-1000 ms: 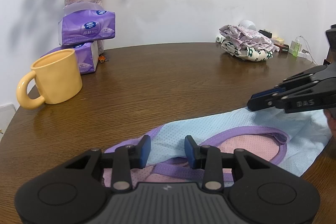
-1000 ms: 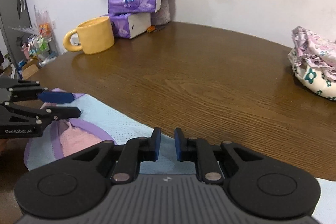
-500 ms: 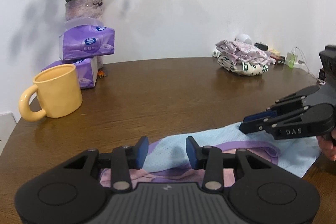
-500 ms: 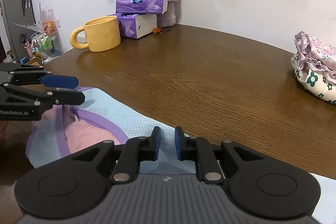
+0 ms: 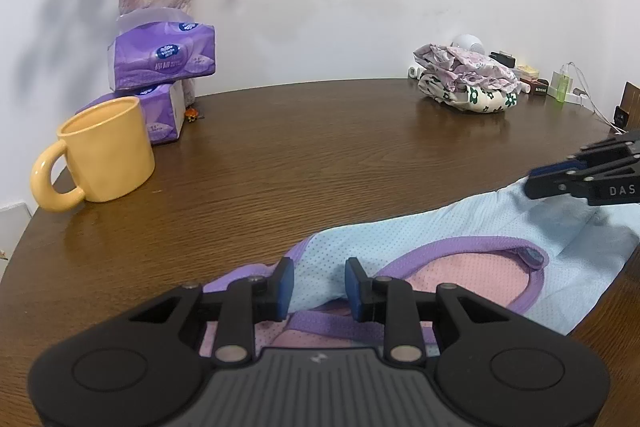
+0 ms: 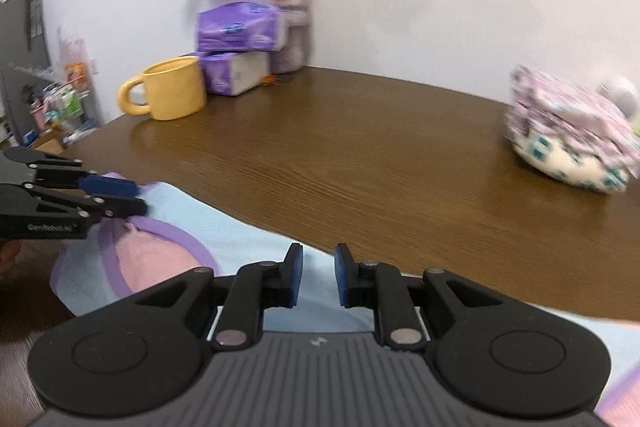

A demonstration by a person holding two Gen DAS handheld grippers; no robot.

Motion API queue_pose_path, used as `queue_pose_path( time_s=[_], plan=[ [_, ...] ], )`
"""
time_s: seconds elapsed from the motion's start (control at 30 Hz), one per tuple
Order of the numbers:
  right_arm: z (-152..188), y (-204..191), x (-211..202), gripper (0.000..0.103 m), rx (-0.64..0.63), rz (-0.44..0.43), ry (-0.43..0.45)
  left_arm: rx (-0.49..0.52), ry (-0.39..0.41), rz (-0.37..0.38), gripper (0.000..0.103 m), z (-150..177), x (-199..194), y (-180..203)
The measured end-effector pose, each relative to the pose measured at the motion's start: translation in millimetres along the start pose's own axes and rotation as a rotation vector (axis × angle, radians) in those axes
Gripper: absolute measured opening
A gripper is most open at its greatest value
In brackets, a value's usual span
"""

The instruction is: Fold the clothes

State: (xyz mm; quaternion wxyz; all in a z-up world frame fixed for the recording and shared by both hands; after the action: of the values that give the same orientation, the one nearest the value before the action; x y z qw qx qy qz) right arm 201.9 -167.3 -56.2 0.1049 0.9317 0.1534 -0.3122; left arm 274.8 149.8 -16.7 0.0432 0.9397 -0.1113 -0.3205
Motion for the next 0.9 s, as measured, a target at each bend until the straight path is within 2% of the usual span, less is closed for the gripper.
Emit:
queue_pose_path(
  time_s=[0.9],
  plan=[
    [-0.5,-2.7,-0.2,0.016,-0.001,-0.002,0.001,0.004,0.006,-0.010,0.028,0.3,-0.4,1.7]
  ],
)
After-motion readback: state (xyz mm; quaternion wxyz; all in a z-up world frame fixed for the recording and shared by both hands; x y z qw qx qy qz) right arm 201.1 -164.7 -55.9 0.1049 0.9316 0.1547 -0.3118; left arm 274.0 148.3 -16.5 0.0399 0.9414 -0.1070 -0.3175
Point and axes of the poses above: each gripper's, at about its wrist camera, not at the fingertips, and x roughly the way its jaws point, y to its right, z to its underside, the point moved 9 cm from there along x, roughly the way its jaws point, and after that the axes turned 12 degrees about -x, right-handed, at the moved point
